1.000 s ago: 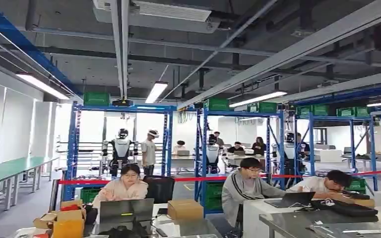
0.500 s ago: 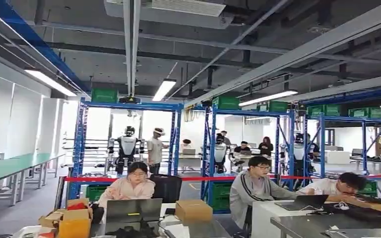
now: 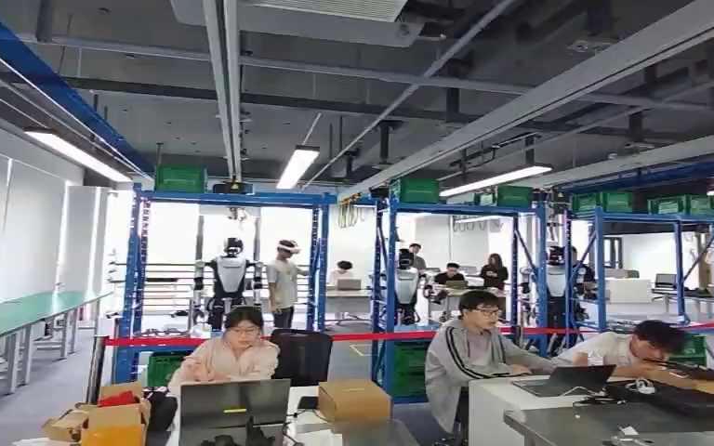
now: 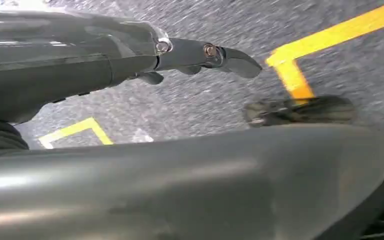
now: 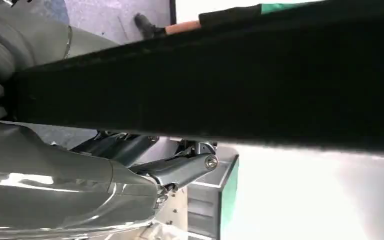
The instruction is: Take the parts from the cabinet and place them on the table.
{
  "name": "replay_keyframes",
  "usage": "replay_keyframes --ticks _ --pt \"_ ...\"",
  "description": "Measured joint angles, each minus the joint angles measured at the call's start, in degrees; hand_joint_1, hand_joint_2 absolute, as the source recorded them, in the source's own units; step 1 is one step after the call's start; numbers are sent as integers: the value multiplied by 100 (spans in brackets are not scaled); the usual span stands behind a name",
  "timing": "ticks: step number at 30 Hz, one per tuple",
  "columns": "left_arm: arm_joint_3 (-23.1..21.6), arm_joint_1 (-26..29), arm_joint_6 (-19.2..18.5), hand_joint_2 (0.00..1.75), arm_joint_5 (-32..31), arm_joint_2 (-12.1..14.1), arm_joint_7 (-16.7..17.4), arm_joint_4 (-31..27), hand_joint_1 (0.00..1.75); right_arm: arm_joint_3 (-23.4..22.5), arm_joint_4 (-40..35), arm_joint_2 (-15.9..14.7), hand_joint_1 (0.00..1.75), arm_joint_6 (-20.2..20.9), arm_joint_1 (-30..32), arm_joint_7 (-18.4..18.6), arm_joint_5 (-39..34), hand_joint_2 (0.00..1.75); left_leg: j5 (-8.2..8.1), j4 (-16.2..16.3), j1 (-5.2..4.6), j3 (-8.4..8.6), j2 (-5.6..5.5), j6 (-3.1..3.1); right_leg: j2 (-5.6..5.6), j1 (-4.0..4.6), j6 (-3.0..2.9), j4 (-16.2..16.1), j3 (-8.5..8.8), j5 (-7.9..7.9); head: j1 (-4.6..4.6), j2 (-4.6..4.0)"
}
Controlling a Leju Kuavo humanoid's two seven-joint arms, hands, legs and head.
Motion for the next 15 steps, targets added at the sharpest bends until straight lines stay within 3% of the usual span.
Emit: replay_keyframes --ticks 1,3,5,6,8,10,11,12,14,15 --pt "0 -13 0 0 0 -2 0 0 0 -2 2 -2 175 0 -15 7 2 175 -93 -9 -25 23 -5 122 13 -1 31 -1 -42 -18 -2 -2" --pt "0 -7 2 0 -2 0 -7 0 0 -4 -4 2 175 0 -6 11 -2 175 -62 -11 -67 23 -15 205 15 -24 88 1 -19 -49 0 -2" --pt "0 -13 0 0 -2 2 -22 0 0 -18 -9 0 175 0 -13 7 0 175 -94 -53 -31 124 -23 260 6 -30 134 191 -75 -53 0 -2" --pt "0 -17 0 0 -9 4 -33 0 0 -20 -15 0 175 -2 -21 7 -2 175 -127 -64 -23 178 -20 300 1 -35 173 503 -239 -66 0 -2" --pt "0 -38 2 0 -9 4 -33 0 0 -22 -15 -4 175 -7 -11 0 -4 175 -217 -69 -32 270 -19 329 0 -77 232 1363 -796 -329 0 -2" --pt "0 -44 0 0 -11 4 -33 0 0 -22 -15 -20 175 -7 19 2 -4 175 -312 -69 -42 372 -23 332 -1 -84 236 1786 -1205 -560 0 0" --pt "0 -38 0 0 -15 4 -33 0 0 -22 -15 -22 175 -7 29 2 -2 175 -363 -69 -48 441 -30 333 0 -81 223 1703 -1259 -501 0 -2" --pt "0 -30 0 0 -17 4 -31 0 0 -22 -15 -22 175 -7 31 2 -2 175 -417 -72 -55 519 -35 332 1 -70 193 1429 -1217 -299 0 -2" --pt "-2 -37 0 0 -20 2 -33 0 0 -31 -24 -26 175 -7 28 2 -2 175 -535 -87 -61 673 -42 307 -2 3 73 419 -938 473 0 0" --pt "-2 -35 0 0 -22 -13 -33 0 0 -35 -22 -33 175 -7 28 0 -2 175 -573 -93 -41 706 -43 287 1 54 12 184 -899 661 0 -2"
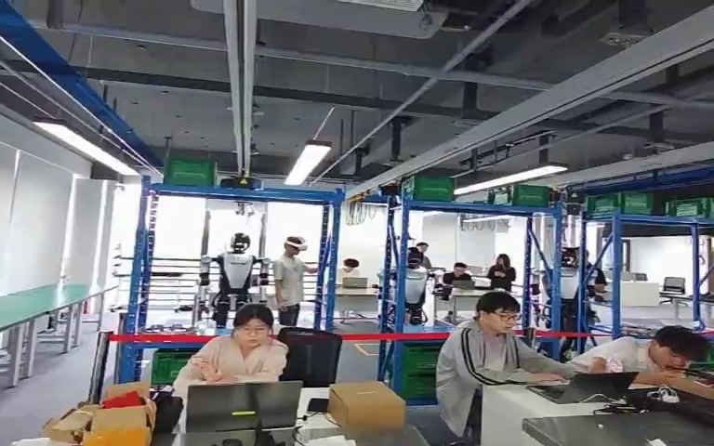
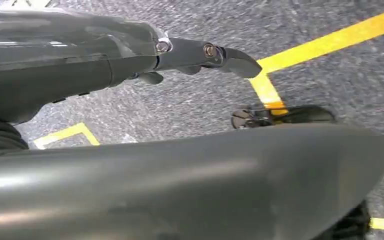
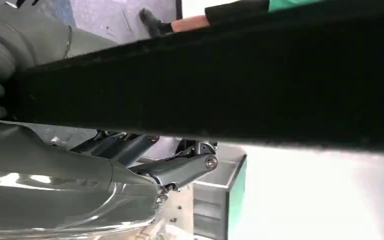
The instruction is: Take the parts from the cabinet and place them on the table.
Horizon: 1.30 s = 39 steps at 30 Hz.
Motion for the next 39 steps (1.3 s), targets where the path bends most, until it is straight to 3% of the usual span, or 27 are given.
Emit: replay_keyframes --ticks 1,4,8,11,12,13,14,15,17,18,19,20,23,24,25,27,28,29,30,31,32,33,34,35,37,38,39 --pt "2 -7 -2 0 -13 -26 0 0 0 0 0 -9 175 0 1 2 0 175 -8 -45 9 10 -8 -29 10 11 -42 -22 5 -124 0 0" --pt "2 -9 0 0 -31 -22 4 0 0 -9 -22 -15 175 -2 5 0 -4 175 7 -125 2 150 13 -106 23 21 -104 -156 129 -128 4 2" --pt "2 -9 0 0 -31 -22 4 0 0 -11 -26 -15 175 -4 4 0 -2 175 7 -126 1 153 12 -106 24 18 -104 -161 135 -127 4 2" --pt "0 -26 0 0 -33 -24 2 0 0 -18 -48 -15 175 -4 14 0 -2 175 -41 -60 6 148 20 -106 9 -45 -100 -266 271 -117 2 2" --pt "-2 -54 -7 0 -39 -19 0 0 0 -20 -55 -15 175 -4 -2 -11 -2 175 -247 866 -2 -355 31 -142 -5 -44 -113 -333 433 -200 7 2" --pt "-2 -24 0 0 -37 9 4 0 0 -20 -55 -17 175 -4 40 -9 -2 175 -587 1496 1 -847 32 -202 -2 -44 -111 -328 524 -298 9 2" --pt "-2 -4 -2 0 -39 11 4 0 0 -20 -55 -17 175 -4 46 -11 -4 175 -539 1474 12 -931 33 -220 9 -51 -105 -326 586 -348 7 2" --pt "-2 0 -2 0 -39 11 4 0 0 -20 -55 -17 175 -4 49 -11 -4 175 -348 1234 27 -906 35 -243 17 -64 -85 -315 665 -409 7 2" --pt "-2 -2 -7 0 -42 11 4 0 0 -20 -55 -17 175 -4 49 -11 -4 175 375 368 71 -687 38 -299 15 -102 -23 -259 825 -570 7 2" --pt "-2 9 -7 0 -46 4 4 2 0 -20 -50 -28 175 -4 51 -13 -2 175 584 182 99 -657 30 -323 14 -98 23 -239 838 -643 9 0" --pt "-2 -10 -7 0 -46 0 4 7 0 -20 -46 -31 175 -4 55 -13 -8 175 422 60 36 -707 50 -264 16 -89 53 -182 825 -663 5 0" --pt "-2 -19 -9 0 -46 2 15 7 0 -28 -61 -37 175 -4 54 -11 0 175 506 125 27 -716 49 -151 24 -84 85 -189 785 -683 6 11" --pt "-2 -1 -9 0 -48 5 11 7 0 -37 -76 -37 175 -4 52 -15 -7 175 439 106 35 -642 39 -63 19 -113 187 -168 840 -774 4 9" --pt "-2 -7 -7 0 -48 5 2 7 0 -37 -83 -35 175 -4 47 -15 -4 175 408 93 35 -597 33 -26 6 -116 219 48 751 -765 2 9" --pt "-2 -9 -7 0 -48 9 2 7 0 -37 -87 -37 175 -4 38 -18 -9 175 370 91 35 -550 34 2 0 -132 244 445 535 -842 2 4" --pt "-2 -16 -7 0 -57 11 2 7 0 -37 -87 -52 175 -2 57 -15 -9 175 278 91 22 -457 35 16 -3 -156 293 1404 -87 -1183 2 4" --pt "-2 -17 -7 0 -74 11 2 7 0 -37 -87 -61 175 4 65 -15 -11 175 237 91 17 -409 34 20 -2 -157 290 1675 -316 -1261 2 2" --pt "-2 -17 -7 0 -81 11 2 7 0 -37 -87 -68 175 4 67 -13 -9 175 190 91 10 -348 31 20 -1 -154 276 1713 -429 -1225 2 2" --pt "-2 -11 -7 0 -81 11 2 7 0 -37 -87 -70 175 9 66 -9 2 175 140 90 4 -278 26 20 0 -149 258 1526 -430 -1062 2 2" --pt "-4 -9 -9 0 -81 11 0 7 0 -35 -87 -70 175 9 58 4 22 175 86 84 2 -198 20 14 0 -126 221 1121 -328 -752 2 2" --pt "-4 -10 -9 0 -81 9 0 7 0 -28 -87 -70 175 9 40 28 39 175 34 76 3 -120 -68 -19 34 -103 170 593 -163 -389 2 2" --pt "-6 -17 -11 0 -81 0 -2 7 0 -28 -83 -81 175 9 26 37 57 175 -4 58 25 -91 -83 -43 193 -74 118 100 -33 -23 2 2" --pt "-9 -49 -13 0 -85 -24 -2 9 0 -24 -70 -105 175 9 20 37 63 175 -14 26 40 -58 -126 -58 299 -78 88 104 -10 -164 2 2" --pt "-9 -74 -18 0 -85 -26 -7 7 0 -24 -63 -118 175 9 8 41 85 175 -25 -2 67 -73 -154 -88 309 -54 3 23 54 -223 2 4" --pt "-11 -68 -28 0 -87 -30 -7 7 0 -17 -66 -125 175 7 -7 48 101 175 20 -25 72 17 -195 -146 196 -20 -48 -113 128 -202 4 2" --pt "-9 -54 -28 0 -87 -30 -7 7 0 -15 -78 -116 175 7 -37 46 101 175 10 -79 62 91 -199 -151 165 -50 -53 -206 258 -203 2 6" --pt "-11 -52 -26 0 -87 -30 -7 7 0 -15 -79 -116 175 7 -51 48 85 175 -62 10 51 86 -111 -151 132 -73 -44 -291 382 -202 -2 4"
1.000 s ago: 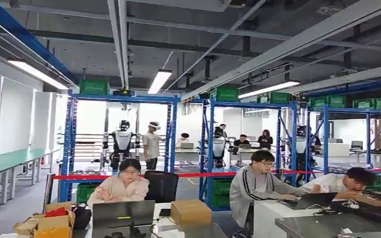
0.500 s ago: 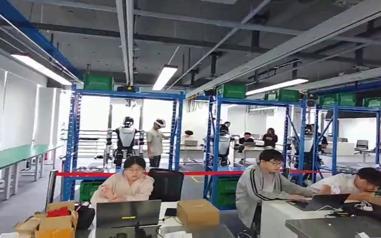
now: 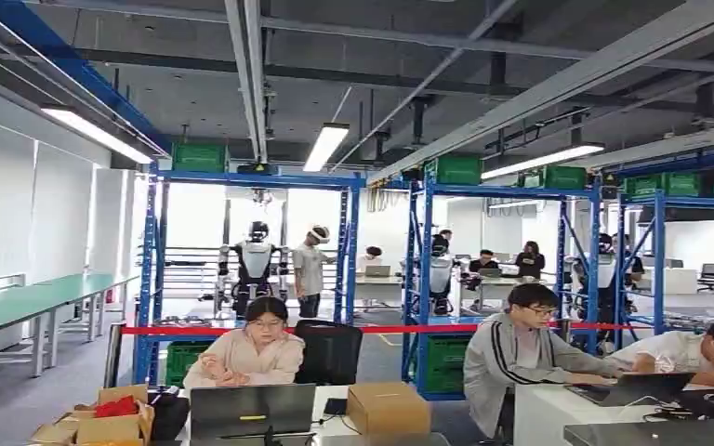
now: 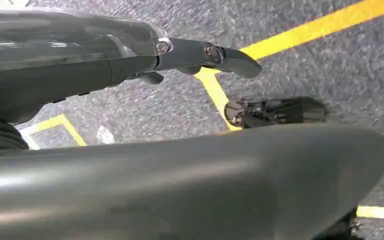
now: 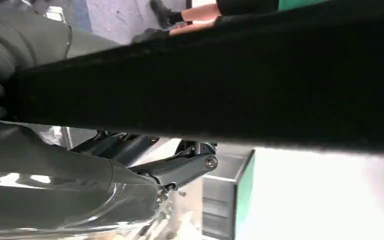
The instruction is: Take the parts from the cabinet and place them on the table.
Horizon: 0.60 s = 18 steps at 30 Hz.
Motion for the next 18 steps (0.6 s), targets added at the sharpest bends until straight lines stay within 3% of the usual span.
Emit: replay_keyframes --ticks 1,4,5,7,9,10,11,12,15,16,18 --pt "-2 -14 -18 0 0 0 -7 0 0 0 9 0 175 0 -28 0 -35 175 -72 255 -13 -132 61 -5 -29 -11 -26 -37 69 -19 0 -2" --pt "-2 -16 -7 0 4 13 -7 0 0 6 24 4 175 0 0 7 -68 175 -513 1409 -23 -898 81 -51 -71 -8 -41 -38 171 -139 2 -2" --pt "-2 14 -7 0 4 22 -4 0 0 11 35 4 175 0 23 7 -70 175 -495 1560 -21 -1067 85 -73 -68 -10 -40 -35 229 -186 2 -2" --pt "-2 42 -7 0 4 24 -2 0 0 20 39 4 175 0 51 9 -72 175 -49 1104 -8 -1019 106 -113 -55 -30 -14 -24 384 -304 2 -2" --pt "-2 47 -7 0 4 26 -4 2 0 26 39 4 175 0 53 9 -74 175 681 207 13 -782 139 -137 -57 -44 44 18 533 -468 2 -2" --pt "-2 43 -9 0 4 24 0 9 0 28 55 0 175 0 52 9 -76 175 589 162 -26 -801 151 -122 -64 -33 89 57 572 -521 -4 -2" --pt "-2 25 -9 0 4 24 0 11 0 31 57 -2 175 0 49 7 -74 175 556 92 -50 -783 156 -24 -53 -30 126 71 529 -552 0 2" --pt "-2 23 -9 0 4 26 6 11 0 33 57 -2 175 0 55 20 -70 175 591 108 -64 -806 155 23 -57 -32 166 67 525 -586 -2 4" --pt "-2 39 -7 0 2 26 -2 11 0 26 46 -2 175 -7 48 20 -81 175 539 68 -38 -702 150 105 -68 -52 247 131 570 -645 0 4" --pt "-2 35 -7 0 2 31 -6 11 0 26 42 -2 175 -7 35 17 -83 175 507 58 -27 -652 149 145 -84 -53 277 419 429 -664 0 2" --pt "-2 24 -4 0 2 33 -7 11 0 24 46 -9 175 -11 49 17 -83 175 420 53 -31 -565 150 172 -98 -95 351 1360 -155 -957 -2 0"
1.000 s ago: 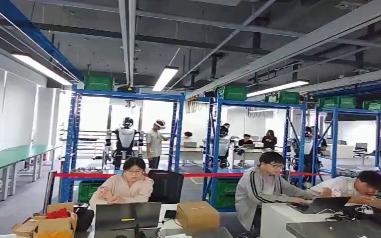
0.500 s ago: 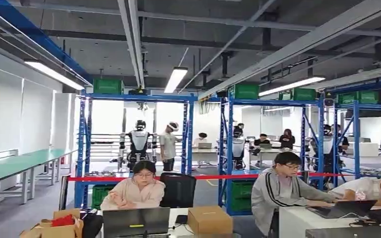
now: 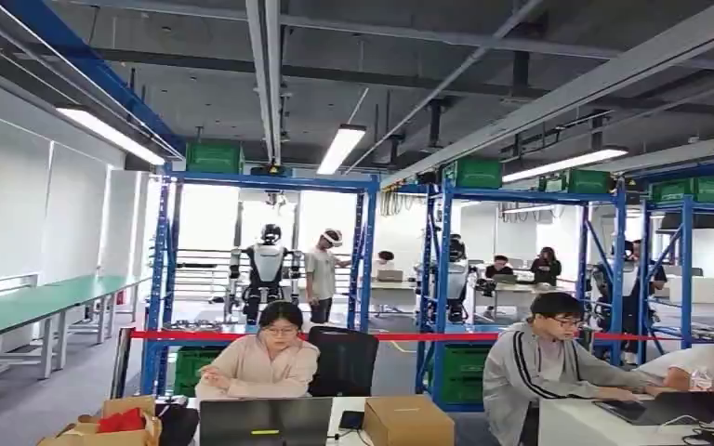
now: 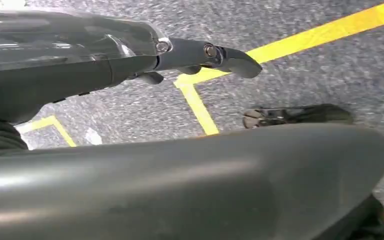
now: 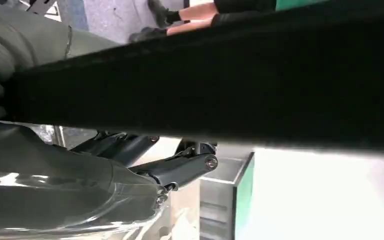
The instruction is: Take the parts from the cabinet and place them on the table.
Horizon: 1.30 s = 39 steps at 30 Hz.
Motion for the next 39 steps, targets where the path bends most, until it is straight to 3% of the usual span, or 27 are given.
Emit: replay_keyframes --ticks 2,3,4,6,7,8,10,13,17,18,19,21,22,23,24,26,27,28,29,32,33,34,35,36,37,38,39 --pt "2 -2 0 0 0 2 0 0 0 0 2 -7 175 -4 27 0 2 175 -80 1 -5 90 -2 0 -8 -4 5 581 -477 -196 0 -2" --pt "0 3 0 0 0 0 -2 0 0 0 2 -9 175 -7 29 0 2 175 -130 0 -6 154 -4 0 -8 -3 -3 524 -555 -80 0 -2" --pt "0 8 -2 0 0 0 0 0 0 0 2 -11 175 -7 27 0 0 175 -181 -2 -8 230 -10 -5 -8 1 -27 217 -505 184 0 -2" --pt "0 4 -7 0 0 -2 -7 0 0 -11 0 -11 175 -20 23 0 -2 175 -284 -17 -7 383 -18 -35 -13 49 -110 -817 -196 937 0 -2" --pt "-2 13 -7 0 -2 -15 -13 0 0 -18 2 -18 175 -20 26 0 -2 175 -320 -46 14 418 -20 -62 -24 90 -158 -1017 -120 1019 4 -2" --pt "0 5 -9 0 0 -24 -15 0 0 -20 7 -24 175 -22 22 0 -4 175 -318 -81 21 439 -25 -81 -26 118 -207 -1044 -156 906 0 -2" --pt "-2 2 -9 0 -2 -24 -15 0 0 -28 0 -31 175 -22 20 0 -4 175 -317 -73 9 479 -12 -167 -16 144 -281 -1143 -110 959 -7 0" --pt "-4 -15 -15 0 -11 -26 -20 0 0 -37 -28 -28 175 -39 10 -4 -13 175 -393 78 7 524 7 -190 -35 73 -340 -1332 177 942 -7 2" --pt "-4 -20 -4 0 -9 -7 -20 0 0 -35 -31 -17 175 -39 32 -11 -20 175 -923 1481 -4 -407 6 -234 -36 78 -386 -1326 278 820 -4 0" --pt "-4 -1 -4 0 -9 -4 -20 0 0 -35 -31 -17 175 -39 45 -11 -24 175 -841 1499 3 -510 7 -255 -21 74 -379 -1325 316 785 -4 0" --pt "-4 9 -7 0 -11 -4 -20 0 0 -35 -31 -17 175 -39 48 -11 -24 175 -583 1245 13 -481 8 -284 -9 66 -364 -1323 381 738 -4 0" --pt "-4 5 -9 0 -11 4 -22 0 0 -35 -31 -15 175 -39 48 -11 -24 175 148 343 35 -195 13 -308 -5 49 -311 -1304 530 620 -4 -2" --pt "-4 17 -9 0 -11 4 -20 2 0 -35 -26 -18 175 -39 53 -11 -26 175 226 177 40 -126 9 -304 -3 50 -273 -1296 565 562 -6 -2" --pt "-7 -1 -11 0 -11 2 -24 4 0 -33 -24 -20 175 -39 40 -13 -29 175 87 66 -6 -139 16 -278 -11 59 -245 -1244 541 547 -6 -2" --pt "-7 -23 -13 0 -11 2 -24 4 0 -44 -44 -20 175 -39 33 -15 -31 175 85 60 -23 -135 29 -190 1 70 -216 -1223 455 533 -9 2" --pt "-6 14 -13 0 -13 9 -20 4 0 -42 -48 -17 175 -39 55 -13 -37 175 54 32 -45 -128 25 -124 -9 63 -152 -1232 495 488 -11 0" --pt "-7 21 -13 0 -13 9 -20 4 0 -48 -61 -17 175 -39 52 -15 -37 175 52 8 2 -60 23 -103 -8 59 -128 -1229 517 446 -9 0" --pt "-7 20 -13 0 -13 9 -20 4 0 -48 -76 -17 175 -39 50 -15 -35 175 31 -15 6 -3 20 -74 -16 55 -99 -1091 497 417 -11 2" --pt "-4 8 -13 0 -13 18 -22 4 0 -48 -81 -17 175 -39 24 -20 -39 175 7 -25 7 36 21 -40 -32 37 -65 -765 312 331 -11 0" --pt "-7 -11 -11 0 -13 20 -22 4 0 -46 -81 -22 175 -39 63 -31 -42 175 -93 -23 -3 129 20 -21 -34 -3 -6 523 -532 -74 -11 -2" --pt "-7 -10 -9 0 -18 22 -22 4 0 -46 -83 -26 175 -39 87 -50 -42 175 -126 -23 -7 175 18 -24 -34 -3 -5 615 -664 -25 -11 -2" --pt "-7 1 9 0 -28 22 -18 4 0 -48 -116 -30 175 -42 114 -94 -42 175 -169 -24 -11 232 14 -23 -33 -1 -17 468 -668 148 -13 -2" --pt "-7 11 22 0 -31 22 -15 4 0 -52 -164 -31 175 -48 130 -129 -39 175 -213 -27 -16 293 10 -29 -32 6 -47 106 -568 438 -11 -2" --pt "-7 13 22 0 -33 22 -15 4 0 -61 -239 -33 175 -52 133 -147 -37 175 -263 -33 -17 370 5 -46 -32 29 -98 -496 -355 842 -11 -2" --pt "-7 10 22 0 -46 22 -18 4 0 -85 -324 -35 175 -57 135 -164 -37 175 -306 -47 -11 410 5 -67 -38 77 -165 -985 -210 1122 -11 -2" --pt "-9 9 24 0 -48 20 -20 4 0 -129 -404 -44 175 -63 151 -188 -39 175 -311 -75 -4 443 -2 -85 -35 102 -198 -947 -186 940 -11 -2" --pt "-9 0 24 0 -48 17 -20 4 0 -164 -475 -46 175 -66 153 -199 -44 175 -330 -90 8 431 0 -122 -32 129 -273 -1075 -136 906 -13 2"
